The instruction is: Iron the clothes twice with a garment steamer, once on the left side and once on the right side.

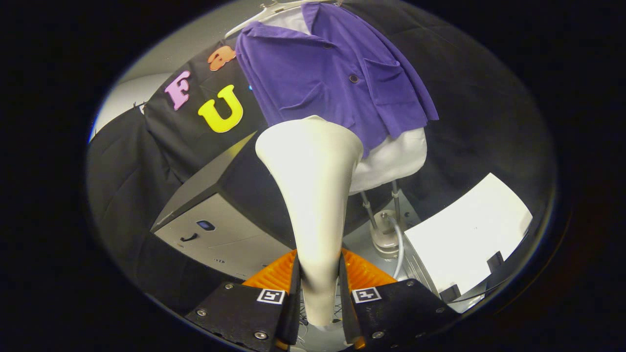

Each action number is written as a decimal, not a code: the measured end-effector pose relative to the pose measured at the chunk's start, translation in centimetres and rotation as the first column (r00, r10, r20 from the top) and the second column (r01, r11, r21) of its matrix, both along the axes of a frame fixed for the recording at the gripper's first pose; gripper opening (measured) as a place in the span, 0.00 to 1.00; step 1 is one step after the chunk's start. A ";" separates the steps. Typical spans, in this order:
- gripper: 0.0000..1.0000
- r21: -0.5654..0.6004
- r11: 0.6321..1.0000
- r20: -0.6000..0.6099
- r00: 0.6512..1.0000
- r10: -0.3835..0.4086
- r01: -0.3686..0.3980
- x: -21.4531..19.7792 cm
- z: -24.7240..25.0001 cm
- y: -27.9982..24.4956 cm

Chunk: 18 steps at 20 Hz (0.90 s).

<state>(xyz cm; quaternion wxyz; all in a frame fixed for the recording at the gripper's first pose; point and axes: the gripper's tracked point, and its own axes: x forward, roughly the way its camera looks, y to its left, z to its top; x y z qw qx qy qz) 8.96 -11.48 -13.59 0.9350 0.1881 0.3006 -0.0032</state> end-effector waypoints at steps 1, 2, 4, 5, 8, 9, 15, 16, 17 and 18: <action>0.36 -0.005 1.000 0.007 1.000 0.018 -0.018 -1.2 1.1 1.0; 0.36 -0.012 0.999 0.017 0.999 0.033 -0.033 -2.3 2.0 2.0; 0.36 -0.029 0.998 0.049 0.997 0.058 -0.057 -4.3 3.8 3.6; 0.36 -0.040 0.997 0.069 0.995 0.069 -0.066 -5.0 4.5 4.3; 0.36 -0.073 0.993 0.114 0.988 0.101 -0.093 -6.8 6.3 6.1; 0.35 -0.083 0.991 0.117 0.987 0.113 -0.103 -7.3 6.7 6.5; 0.36 -0.117 0.983 0.202 0.966 0.162 -0.141 -8.7 9.3 8.9; 0.36 -0.118 0.982 0.213 0.962 0.173 -0.150 -8.7 9.7 8.9; 0.36 -0.121 0.979 0.221 0.957 0.188 -0.165 -9.2 9.9 9.1; 0.36 -0.123 0.977 0.235 0.952 0.198 -0.173 -9.4 10.0 9.4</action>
